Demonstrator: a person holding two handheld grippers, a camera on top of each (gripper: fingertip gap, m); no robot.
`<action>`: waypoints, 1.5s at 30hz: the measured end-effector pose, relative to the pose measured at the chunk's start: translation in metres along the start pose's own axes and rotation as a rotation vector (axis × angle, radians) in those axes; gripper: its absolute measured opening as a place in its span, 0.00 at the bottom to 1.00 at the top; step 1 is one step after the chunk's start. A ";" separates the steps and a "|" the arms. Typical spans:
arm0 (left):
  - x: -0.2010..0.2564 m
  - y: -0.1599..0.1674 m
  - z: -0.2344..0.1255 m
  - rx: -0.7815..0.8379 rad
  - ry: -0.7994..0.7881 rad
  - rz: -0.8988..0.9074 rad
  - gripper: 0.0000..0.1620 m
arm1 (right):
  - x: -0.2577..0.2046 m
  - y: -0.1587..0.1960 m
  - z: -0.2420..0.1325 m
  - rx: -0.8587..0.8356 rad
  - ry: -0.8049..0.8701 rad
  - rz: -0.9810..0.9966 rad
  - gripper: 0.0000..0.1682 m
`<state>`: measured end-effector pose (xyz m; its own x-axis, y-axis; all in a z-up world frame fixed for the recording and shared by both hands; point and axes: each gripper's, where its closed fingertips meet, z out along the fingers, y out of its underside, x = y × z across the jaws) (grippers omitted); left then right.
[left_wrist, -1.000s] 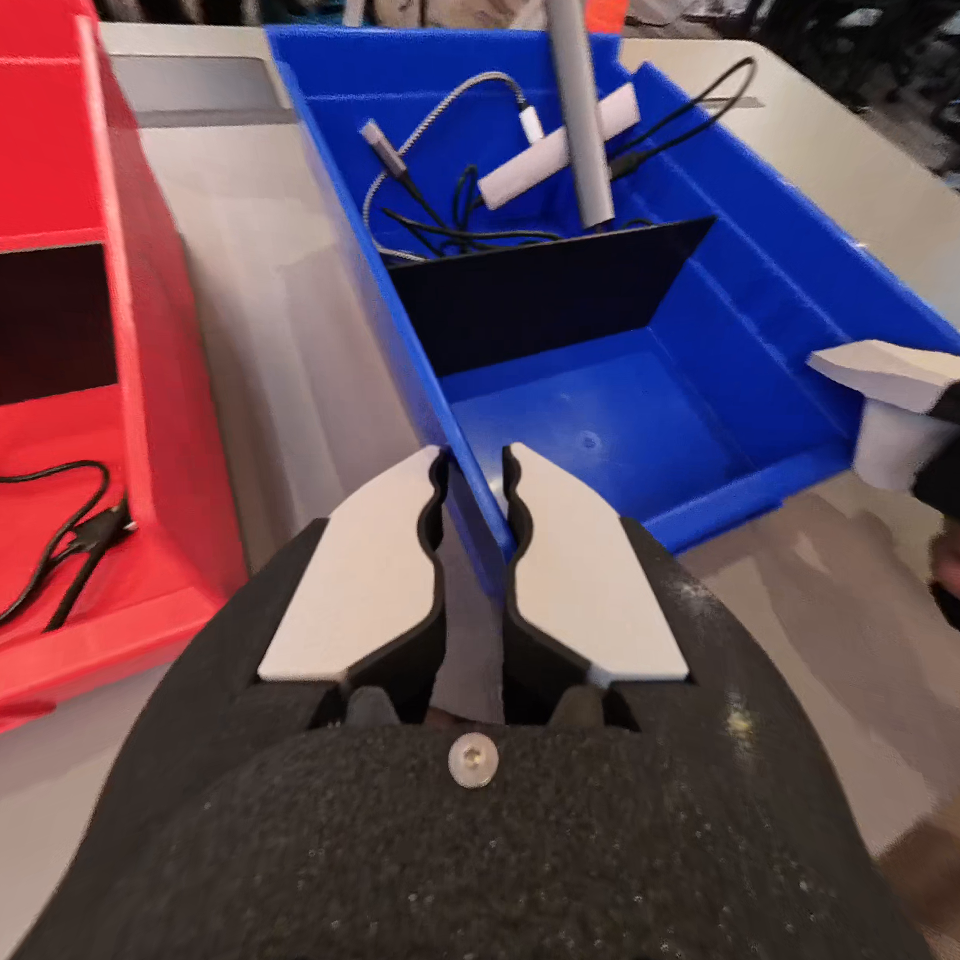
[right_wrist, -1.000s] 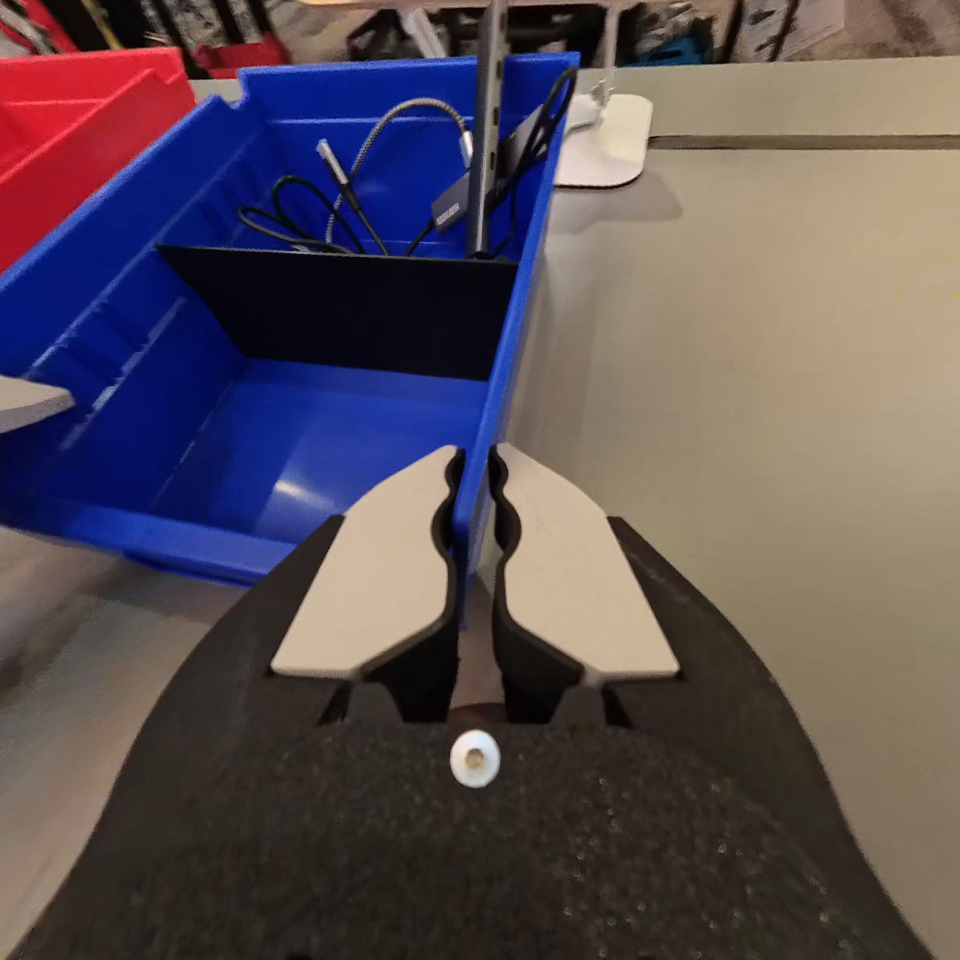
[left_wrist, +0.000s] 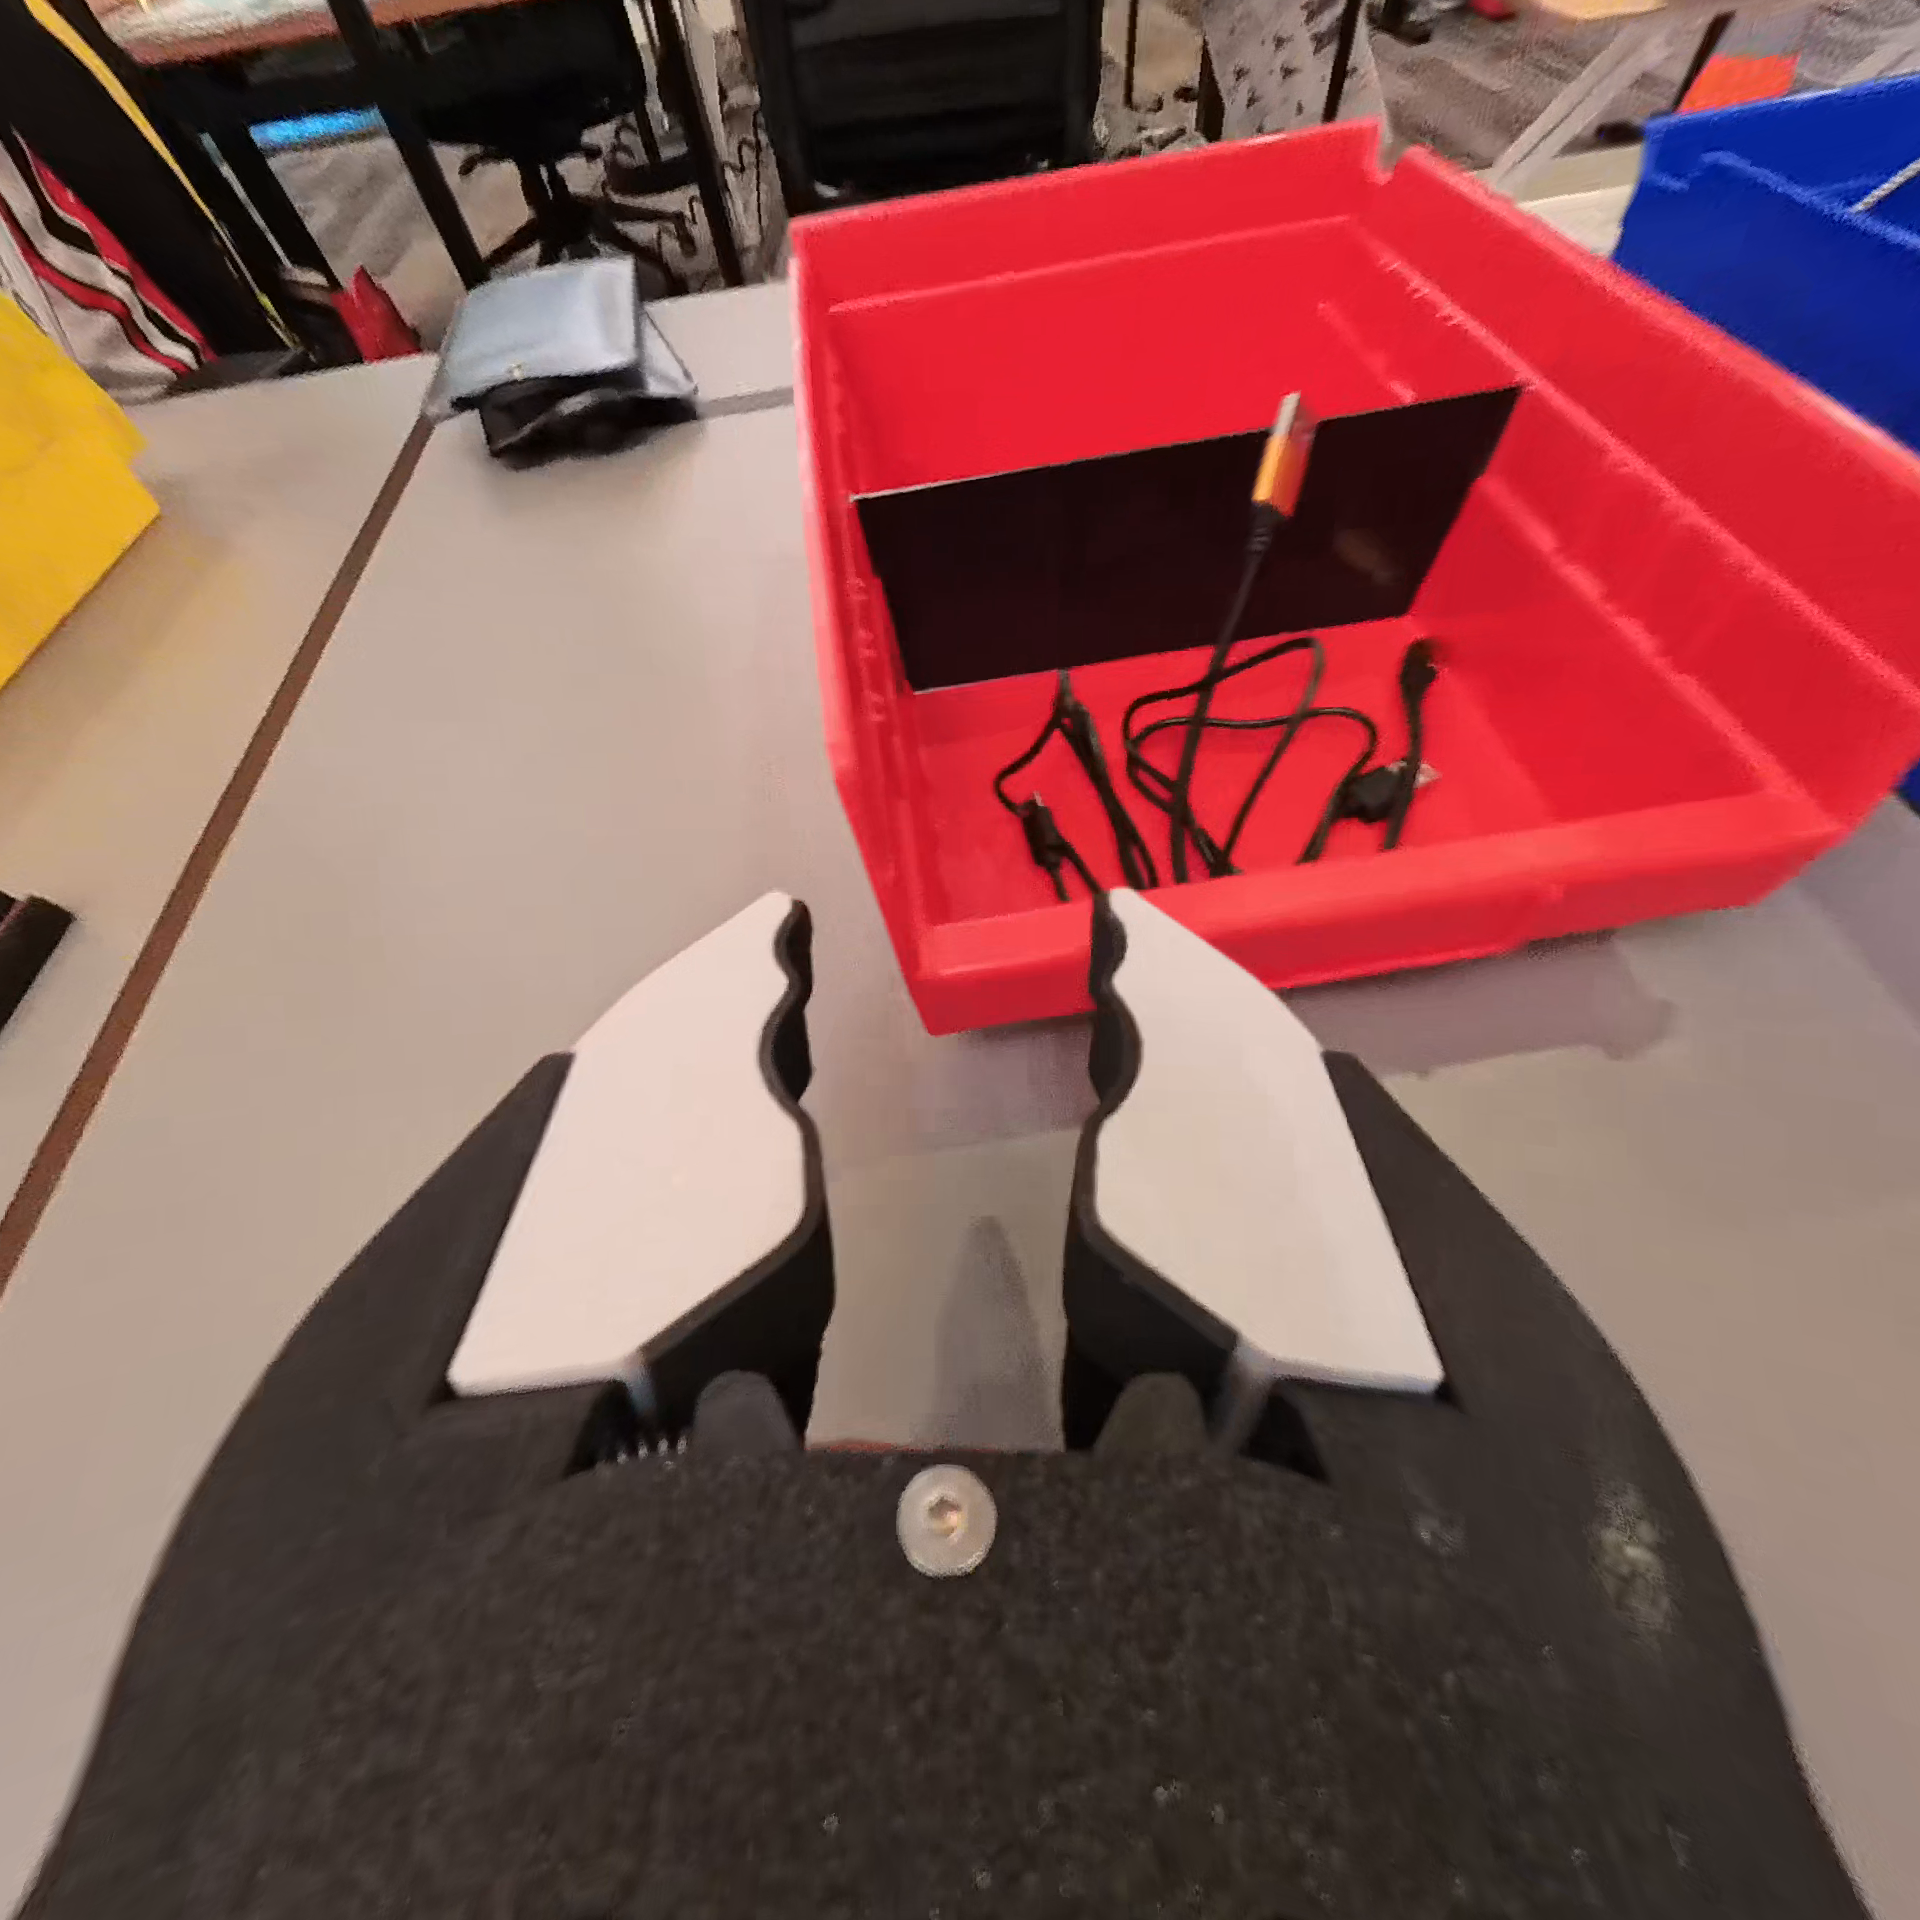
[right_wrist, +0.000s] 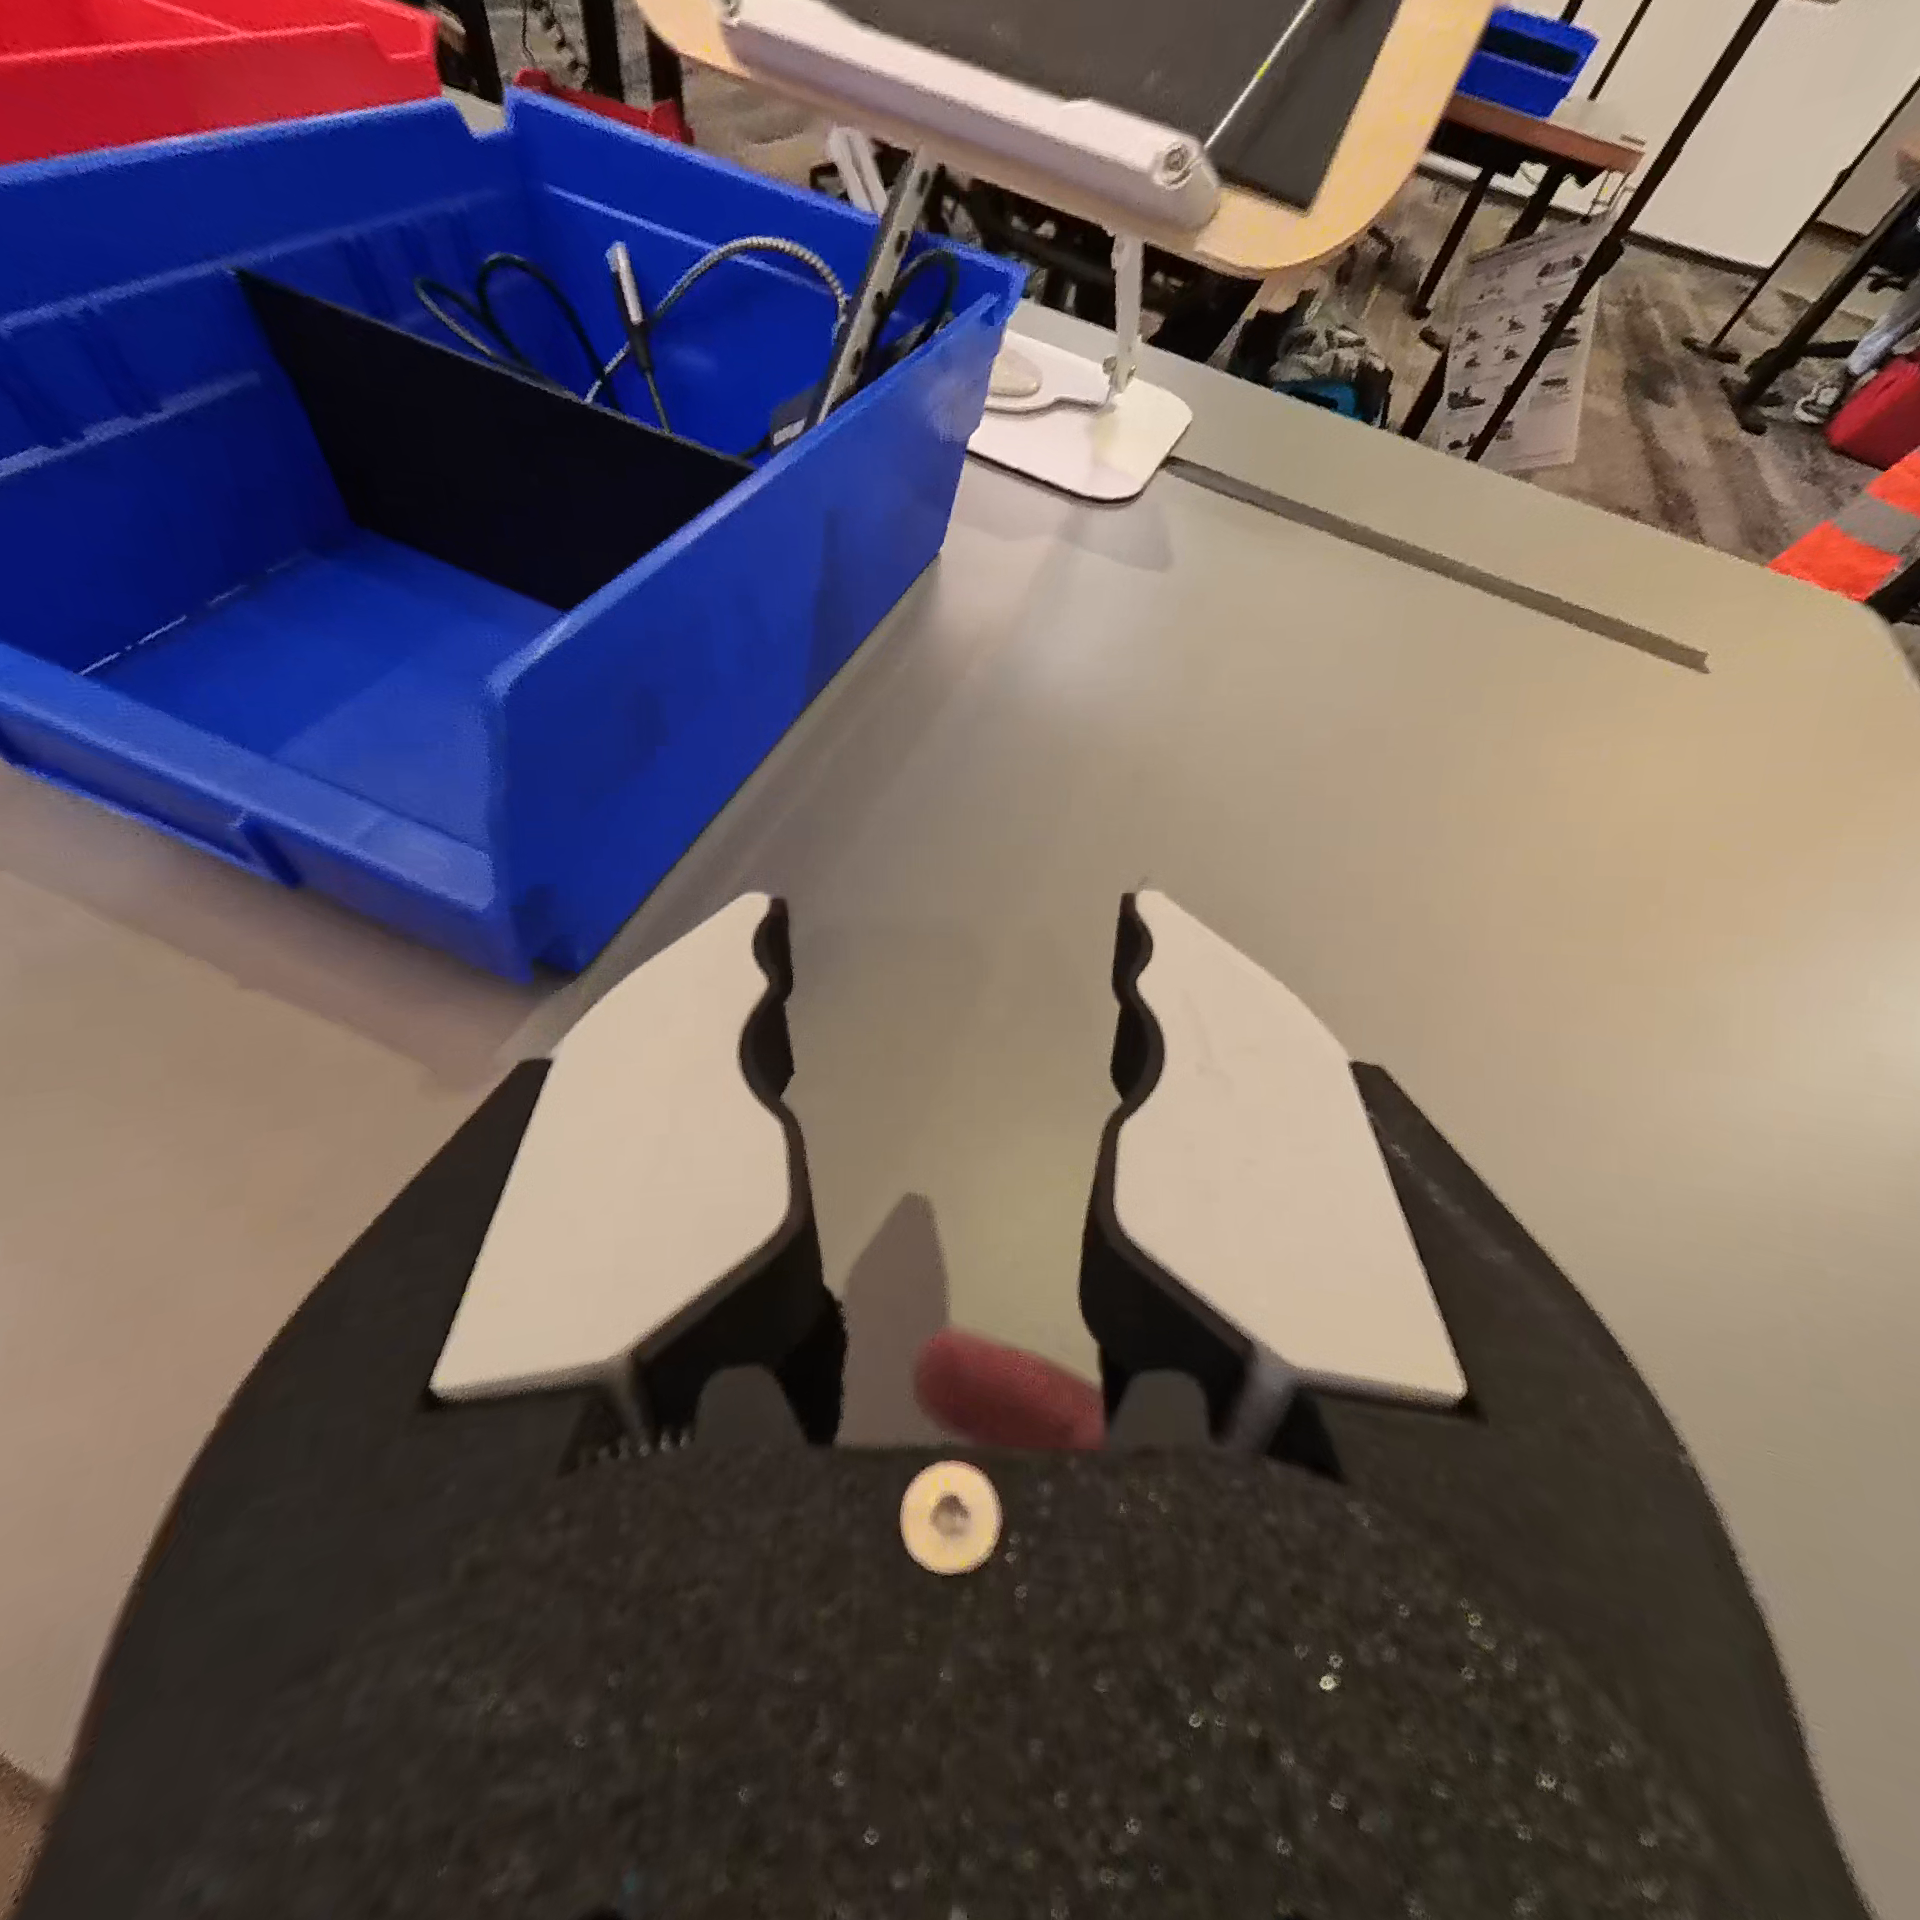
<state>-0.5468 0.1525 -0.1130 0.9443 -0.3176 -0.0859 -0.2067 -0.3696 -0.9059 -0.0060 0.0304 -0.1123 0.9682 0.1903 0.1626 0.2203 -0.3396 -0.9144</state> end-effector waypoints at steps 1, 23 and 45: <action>-0.004 0.002 0.008 -0.020 0.007 -0.026 0.31 | -0.004 0.001 -0.001 -0.008 -0.008 -0.003 0.36; 0.008 0.031 -0.037 -0.028 -0.121 -0.148 0.03 | -0.322 -0.098 0.045 0.080 -0.434 -0.012 0.34; 0.095 -0.057 -0.139 0.265 -0.236 -0.100 0.03 | -0.259 -0.174 0.016 0.232 -0.164 0.098 0.02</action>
<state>-0.4810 0.0220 -0.0115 0.9960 -0.0694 -0.0571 -0.0664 -0.1399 -0.9879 -0.2968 0.0550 -0.0011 0.9471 0.3201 0.0244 0.0752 -0.1473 -0.9862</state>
